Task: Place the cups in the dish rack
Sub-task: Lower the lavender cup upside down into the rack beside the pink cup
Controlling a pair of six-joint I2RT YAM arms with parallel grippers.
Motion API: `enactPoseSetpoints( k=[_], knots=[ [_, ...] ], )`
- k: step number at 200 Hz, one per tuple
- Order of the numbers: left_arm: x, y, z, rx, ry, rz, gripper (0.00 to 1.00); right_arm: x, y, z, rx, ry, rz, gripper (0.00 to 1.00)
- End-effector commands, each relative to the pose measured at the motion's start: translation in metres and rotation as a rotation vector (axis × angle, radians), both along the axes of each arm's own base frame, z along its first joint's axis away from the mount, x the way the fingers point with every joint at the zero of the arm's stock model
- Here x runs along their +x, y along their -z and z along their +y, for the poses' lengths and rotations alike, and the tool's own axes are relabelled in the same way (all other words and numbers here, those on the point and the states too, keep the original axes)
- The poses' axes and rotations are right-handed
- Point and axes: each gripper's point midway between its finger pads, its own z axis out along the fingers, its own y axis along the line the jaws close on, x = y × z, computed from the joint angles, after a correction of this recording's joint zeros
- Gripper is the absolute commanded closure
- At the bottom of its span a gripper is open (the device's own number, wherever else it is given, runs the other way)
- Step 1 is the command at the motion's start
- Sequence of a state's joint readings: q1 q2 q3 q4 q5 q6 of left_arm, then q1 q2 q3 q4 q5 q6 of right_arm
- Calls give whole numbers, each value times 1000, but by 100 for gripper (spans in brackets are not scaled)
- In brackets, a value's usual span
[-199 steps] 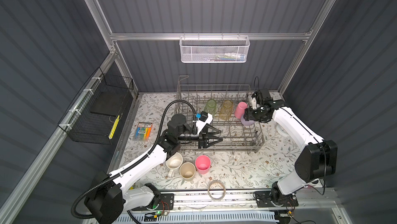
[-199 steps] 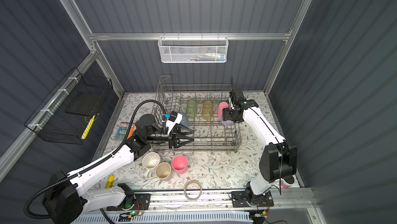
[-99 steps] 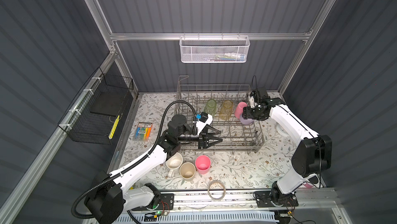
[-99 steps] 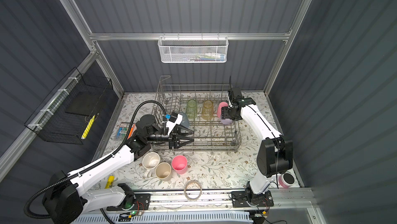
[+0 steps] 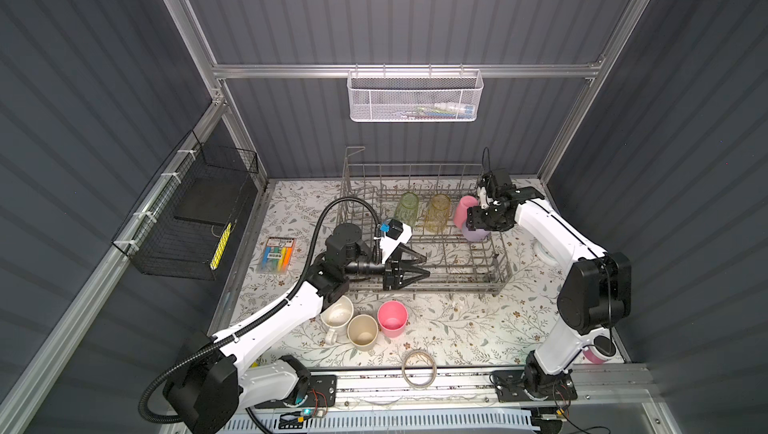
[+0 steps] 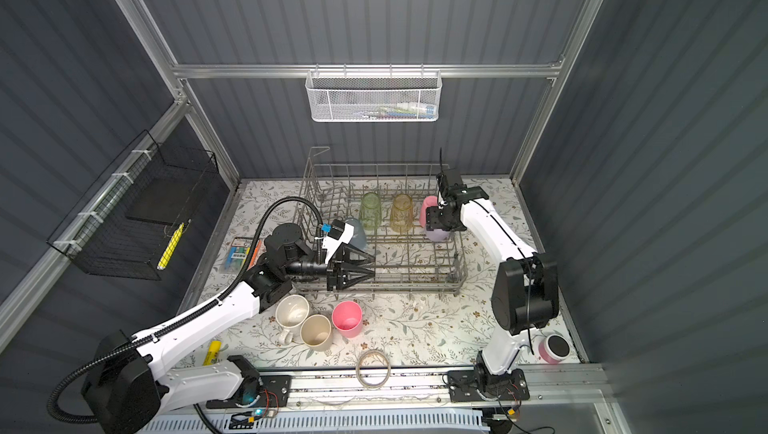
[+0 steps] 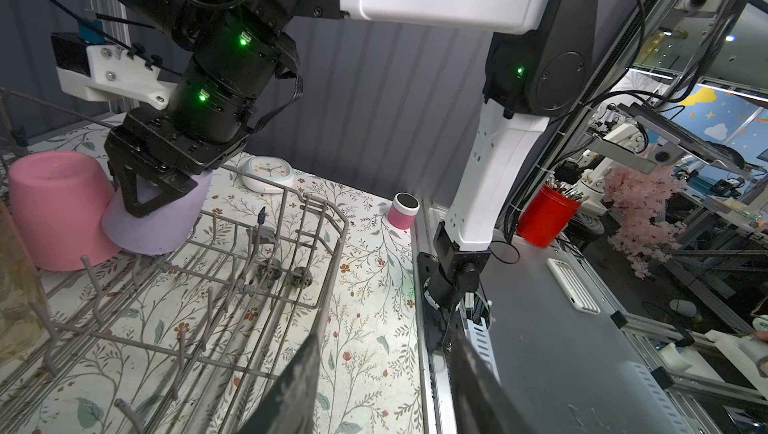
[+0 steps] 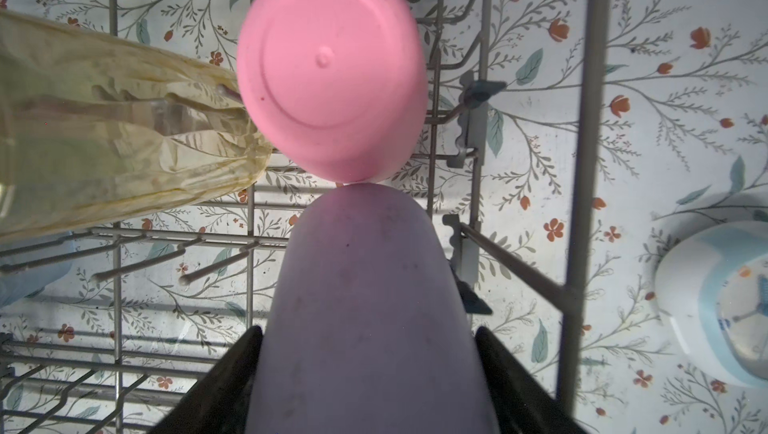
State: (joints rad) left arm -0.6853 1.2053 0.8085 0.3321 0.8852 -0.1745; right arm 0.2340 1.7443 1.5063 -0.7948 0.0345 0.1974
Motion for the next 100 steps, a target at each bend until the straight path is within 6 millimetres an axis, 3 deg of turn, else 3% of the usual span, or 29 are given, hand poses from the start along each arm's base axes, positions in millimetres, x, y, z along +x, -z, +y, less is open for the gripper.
enactPoseSetpoints(
  k=[1,100],
  knots=[
    [-1,-1,3,-2,-5,-27,50,3,-3,-3,-34,0,4,42],
    [0,4,4,8,-6,-24,51,1,18,2,-65,-7,65,31]
  ],
)
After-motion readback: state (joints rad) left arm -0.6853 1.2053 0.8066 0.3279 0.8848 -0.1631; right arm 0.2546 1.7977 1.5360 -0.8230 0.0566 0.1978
